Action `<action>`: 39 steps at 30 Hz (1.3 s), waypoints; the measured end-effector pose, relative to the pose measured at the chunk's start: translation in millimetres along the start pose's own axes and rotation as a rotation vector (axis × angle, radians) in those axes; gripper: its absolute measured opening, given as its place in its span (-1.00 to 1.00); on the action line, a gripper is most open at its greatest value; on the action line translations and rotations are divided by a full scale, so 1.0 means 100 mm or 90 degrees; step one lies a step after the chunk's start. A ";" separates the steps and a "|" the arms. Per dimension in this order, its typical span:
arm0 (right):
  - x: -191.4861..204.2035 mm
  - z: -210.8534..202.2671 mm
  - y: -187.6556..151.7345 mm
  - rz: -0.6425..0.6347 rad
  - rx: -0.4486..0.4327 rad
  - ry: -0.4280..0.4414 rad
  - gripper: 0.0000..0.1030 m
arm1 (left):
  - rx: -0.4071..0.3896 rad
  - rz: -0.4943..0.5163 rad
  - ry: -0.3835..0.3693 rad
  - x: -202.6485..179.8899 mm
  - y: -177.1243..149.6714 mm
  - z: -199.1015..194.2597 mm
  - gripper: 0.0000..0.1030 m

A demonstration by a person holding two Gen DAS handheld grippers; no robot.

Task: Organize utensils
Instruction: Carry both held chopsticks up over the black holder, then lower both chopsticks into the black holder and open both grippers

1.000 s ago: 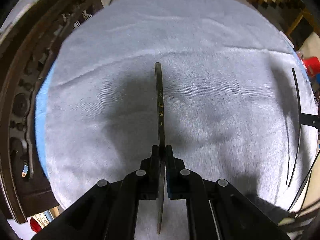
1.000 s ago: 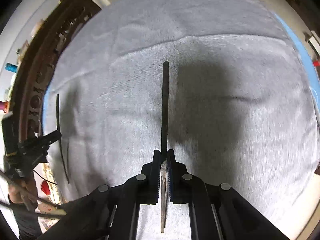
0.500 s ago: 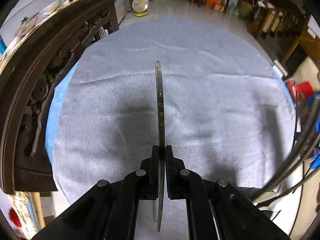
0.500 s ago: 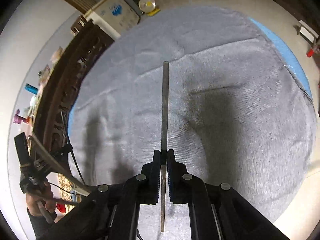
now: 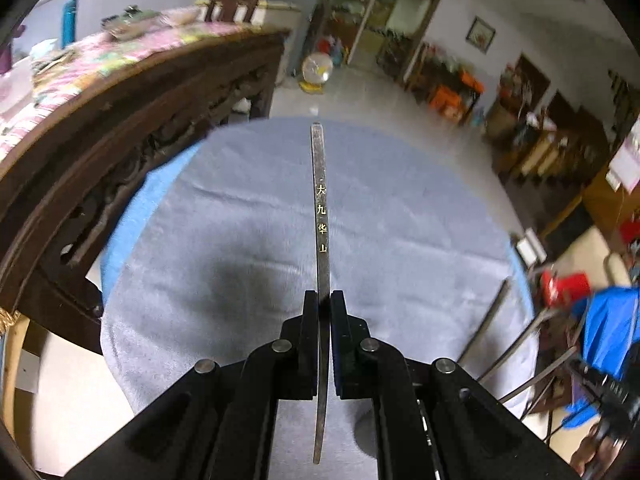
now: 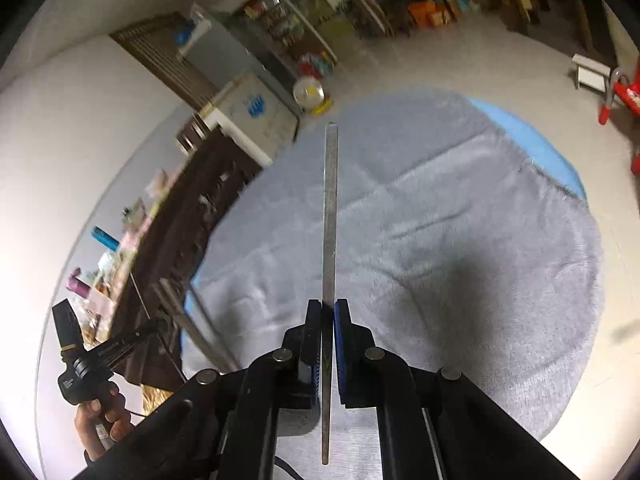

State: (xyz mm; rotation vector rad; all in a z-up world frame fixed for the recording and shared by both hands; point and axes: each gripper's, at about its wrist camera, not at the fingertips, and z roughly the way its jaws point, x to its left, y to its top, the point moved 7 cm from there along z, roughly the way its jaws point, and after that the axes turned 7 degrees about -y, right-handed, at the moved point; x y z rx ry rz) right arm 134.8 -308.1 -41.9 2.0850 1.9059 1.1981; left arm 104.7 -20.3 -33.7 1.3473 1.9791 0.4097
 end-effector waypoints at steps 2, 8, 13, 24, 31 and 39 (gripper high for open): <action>0.07 -0.18 0.01 0.000 -0.034 0.011 -0.86 | -0.029 -0.009 -0.012 -0.05 0.05 -0.14 -0.89; 0.55 -0.59 -0.05 -0.054 -0.128 0.042 -0.86 | -0.121 -0.007 -0.060 -0.32 0.12 -0.48 -0.89; 1.08 -0.66 -0.14 -0.135 -0.182 0.047 -0.86 | -0.154 0.021 -0.086 -0.57 0.07 -0.46 -0.89; 1.54 -0.10 -0.49 -0.240 -0.191 0.009 -0.86 | -0.149 0.074 -0.106 -0.80 -0.20 -0.14 -0.89; 1.45 0.14 -0.64 -0.256 -0.163 -0.003 -0.86 | -0.121 0.083 -0.095 -0.77 -0.39 0.06 -0.89; 1.40 0.29 -0.85 -0.278 -0.137 -0.015 -0.86 | -0.100 0.092 -0.090 -0.76 -0.57 0.11 -0.89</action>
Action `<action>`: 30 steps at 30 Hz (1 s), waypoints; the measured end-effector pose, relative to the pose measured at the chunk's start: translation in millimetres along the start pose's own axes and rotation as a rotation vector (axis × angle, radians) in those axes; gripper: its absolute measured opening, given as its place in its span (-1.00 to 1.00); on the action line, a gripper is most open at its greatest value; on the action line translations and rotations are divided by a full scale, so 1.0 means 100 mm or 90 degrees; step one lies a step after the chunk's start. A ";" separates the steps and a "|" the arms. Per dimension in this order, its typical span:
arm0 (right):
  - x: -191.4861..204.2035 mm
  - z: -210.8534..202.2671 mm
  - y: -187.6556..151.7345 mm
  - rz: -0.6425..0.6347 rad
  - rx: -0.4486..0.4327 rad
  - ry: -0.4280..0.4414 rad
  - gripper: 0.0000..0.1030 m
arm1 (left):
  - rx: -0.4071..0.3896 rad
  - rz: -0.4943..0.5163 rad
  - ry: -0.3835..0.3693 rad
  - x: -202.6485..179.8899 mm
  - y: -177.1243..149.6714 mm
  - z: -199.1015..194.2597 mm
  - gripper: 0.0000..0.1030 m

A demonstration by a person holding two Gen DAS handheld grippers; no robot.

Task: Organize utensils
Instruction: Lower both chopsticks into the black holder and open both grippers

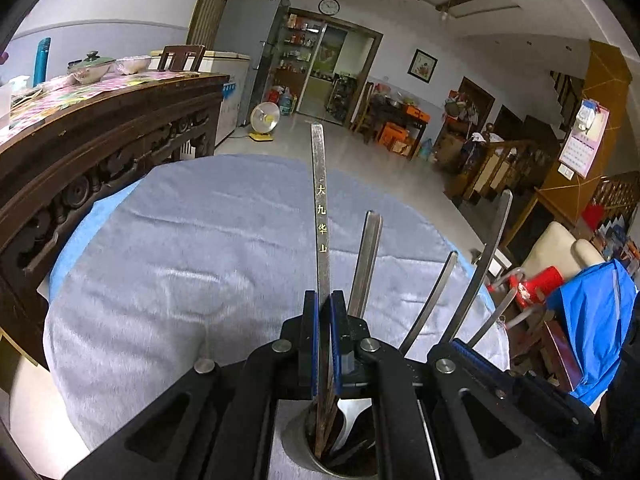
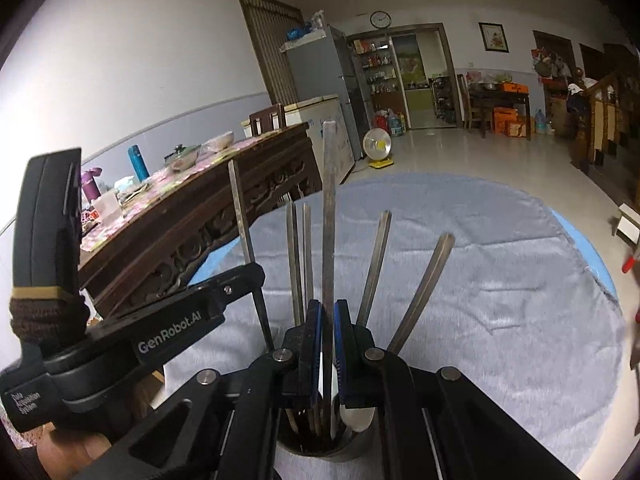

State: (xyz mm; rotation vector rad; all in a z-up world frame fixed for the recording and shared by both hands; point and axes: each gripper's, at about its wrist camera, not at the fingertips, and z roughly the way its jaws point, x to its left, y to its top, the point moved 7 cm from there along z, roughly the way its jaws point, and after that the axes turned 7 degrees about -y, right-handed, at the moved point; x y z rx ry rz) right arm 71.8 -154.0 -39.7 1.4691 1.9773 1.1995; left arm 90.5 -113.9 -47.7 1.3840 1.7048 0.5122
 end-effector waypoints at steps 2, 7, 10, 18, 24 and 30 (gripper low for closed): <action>-0.01 0.01 -0.05 -0.001 0.007 0.000 -0.86 | 0.004 0.001 0.001 0.00 -0.02 0.00 -0.89; -0.02 0.01 -0.13 -0.005 0.013 -0.003 -0.86 | 0.012 0.001 0.003 0.01 -0.09 -0.02 -0.89; -0.02 0.02 -0.18 -0.007 0.020 -0.005 -0.86 | 0.016 0.003 0.001 0.00 -0.14 -0.02 -0.89; -0.03 0.01 -0.26 -0.011 0.029 -0.008 -0.86 | 0.022 0.007 -0.001 -0.03 -0.19 -0.05 -0.89; -0.02 0.00 -0.28 -0.012 0.031 -0.010 -0.86 | 0.030 0.009 -0.003 -0.04 -0.26 -0.06 -0.89; -0.03 -0.01 -0.33 -0.009 0.034 -0.012 -0.86 | 0.038 0.006 -0.006 -0.03 -0.30 -0.09 -0.89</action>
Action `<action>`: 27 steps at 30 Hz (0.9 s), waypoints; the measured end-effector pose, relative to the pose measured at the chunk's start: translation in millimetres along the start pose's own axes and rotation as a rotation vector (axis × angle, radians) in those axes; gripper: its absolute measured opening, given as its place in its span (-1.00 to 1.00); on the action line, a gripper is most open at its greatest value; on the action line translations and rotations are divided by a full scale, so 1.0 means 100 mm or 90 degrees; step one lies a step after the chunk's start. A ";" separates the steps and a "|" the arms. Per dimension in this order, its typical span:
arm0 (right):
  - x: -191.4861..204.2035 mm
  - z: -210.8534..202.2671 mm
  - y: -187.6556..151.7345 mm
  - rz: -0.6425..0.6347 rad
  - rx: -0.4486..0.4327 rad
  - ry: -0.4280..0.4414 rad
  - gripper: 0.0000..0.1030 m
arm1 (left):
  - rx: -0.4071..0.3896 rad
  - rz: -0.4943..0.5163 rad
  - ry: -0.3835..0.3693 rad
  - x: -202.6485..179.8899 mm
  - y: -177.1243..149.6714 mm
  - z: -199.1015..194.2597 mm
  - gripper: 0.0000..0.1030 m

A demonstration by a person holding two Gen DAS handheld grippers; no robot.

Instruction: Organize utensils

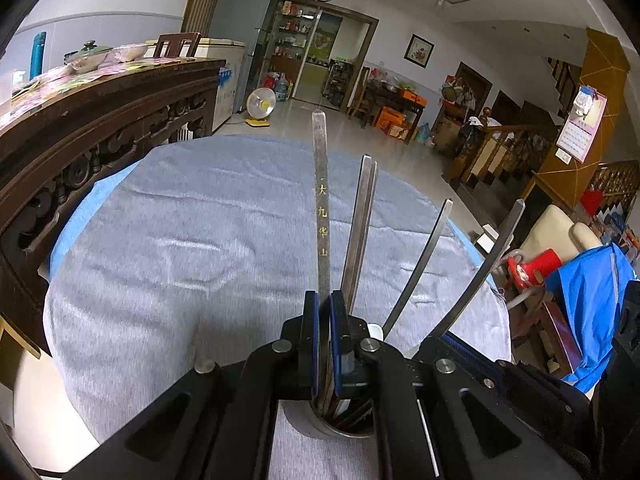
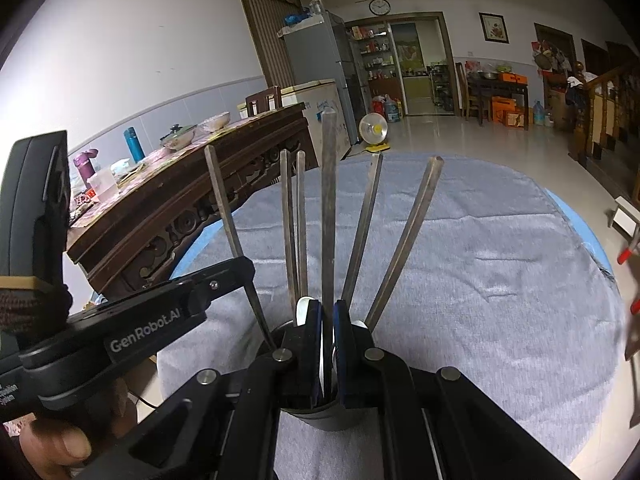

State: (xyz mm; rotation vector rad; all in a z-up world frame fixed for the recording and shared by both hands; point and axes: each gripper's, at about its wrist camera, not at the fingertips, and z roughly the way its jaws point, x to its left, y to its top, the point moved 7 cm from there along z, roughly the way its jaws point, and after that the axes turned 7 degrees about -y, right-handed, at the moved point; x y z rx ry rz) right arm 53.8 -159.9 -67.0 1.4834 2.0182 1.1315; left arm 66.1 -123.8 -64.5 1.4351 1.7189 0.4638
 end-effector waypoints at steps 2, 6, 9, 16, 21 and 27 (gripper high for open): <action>0.01 0.01 -0.01 -0.001 0.006 0.002 -0.86 | 0.004 -0.002 -0.001 0.00 -0.01 0.00 -0.89; -0.01 0.02 -0.02 0.003 0.014 -0.005 -0.85 | 0.013 -0.009 -0.002 0.02 -0.02 -0.01 -0.89; -0.01 0.01 -0.02 -0.002 0.016 -0.008 -0.83 | 0.016 -0.014 -0.005 0.03 -0.03 -0.04 -0.88; -0.06 -0.20 0.06 0.006 -0.007 -0.020 -0.26 | 0.009 -0.032 -0.004 0.08 0.01 -0.22 -0.13; -0.10 -0.52 0.13 0.009 -0.052 -0.031 0.47 | -0.010 -0.026 0.019 0.11 0.04 -0.38 0.13; -0.20 -0.76 0.06 0.020 -0.047 -0.034 0.52 | -0.008 -0.030 0.045 0.18 0.03 -0.46 0.29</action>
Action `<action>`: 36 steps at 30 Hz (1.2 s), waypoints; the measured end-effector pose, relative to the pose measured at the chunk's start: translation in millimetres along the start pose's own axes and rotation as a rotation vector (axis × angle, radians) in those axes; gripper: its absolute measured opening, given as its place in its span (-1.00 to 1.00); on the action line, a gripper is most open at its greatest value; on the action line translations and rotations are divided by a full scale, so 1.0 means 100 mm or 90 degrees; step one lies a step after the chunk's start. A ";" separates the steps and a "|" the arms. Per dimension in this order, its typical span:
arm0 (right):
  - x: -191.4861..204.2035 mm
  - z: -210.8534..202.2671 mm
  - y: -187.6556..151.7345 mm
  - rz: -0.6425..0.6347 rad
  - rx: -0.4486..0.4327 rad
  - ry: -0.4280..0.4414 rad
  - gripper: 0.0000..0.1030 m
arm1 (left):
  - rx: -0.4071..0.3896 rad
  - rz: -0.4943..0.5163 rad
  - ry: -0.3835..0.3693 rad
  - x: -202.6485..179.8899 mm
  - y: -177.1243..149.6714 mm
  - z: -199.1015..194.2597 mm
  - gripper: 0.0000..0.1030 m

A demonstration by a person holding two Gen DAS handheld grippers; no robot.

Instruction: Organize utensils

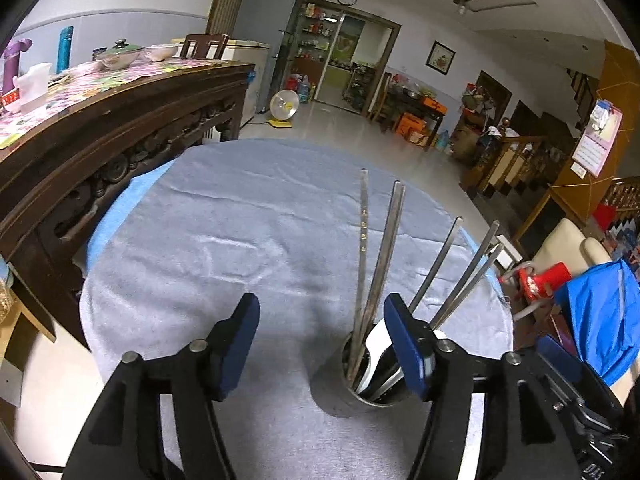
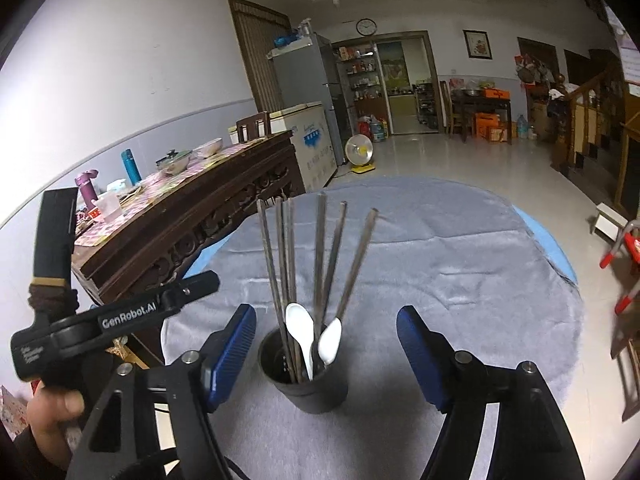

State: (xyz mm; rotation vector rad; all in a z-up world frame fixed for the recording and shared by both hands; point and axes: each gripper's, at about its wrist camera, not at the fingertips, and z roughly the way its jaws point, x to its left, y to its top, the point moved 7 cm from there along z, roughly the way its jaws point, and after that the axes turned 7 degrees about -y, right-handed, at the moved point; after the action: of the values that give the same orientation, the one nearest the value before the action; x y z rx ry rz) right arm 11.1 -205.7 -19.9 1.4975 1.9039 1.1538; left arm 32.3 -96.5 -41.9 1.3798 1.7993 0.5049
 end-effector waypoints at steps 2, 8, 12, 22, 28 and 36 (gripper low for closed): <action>-0.04 -0.03 -0.03 0.005 0.006 -0.003 0.53 | 0.006 0.003 0.007 0.00 -0.02 0.00 0.29; -0.11 -0.06 -0.15 0.016 0.027 -0.004 0.56 | 0.026 0.020 0.025 -0.04 -0.09 0.02 0.31; -0.12 -0.04 -0.23 0.020 0.044 0.000 0.57 | 0.031 0.037 0.040 -0.05 -0.14 0.02 0.42; -0.08 0.00 -0.31 0.012 0.065 0.001 0.57 | 0.034 0.077 0.062 -0.10 -0.20 0.01 0.74; -0.08 -0.04 -0.26 0.003 0.050 -0.014 0.60 | 0.014 0.098 0.075 -0.13 -0.17 -0.03 0.86; -0.07 -0.03 -0.24 -0.011 0.044 -0.031 0.64 | 0.007 0.102 0.068 -0.18 -0.14 -0.07 0.92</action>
State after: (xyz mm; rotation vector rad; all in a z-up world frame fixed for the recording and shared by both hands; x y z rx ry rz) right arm -2.7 -215.1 -39.3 1.5284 1.9376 1.0455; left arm 19.5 -116.5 -41.1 1.5388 1.7865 0.6646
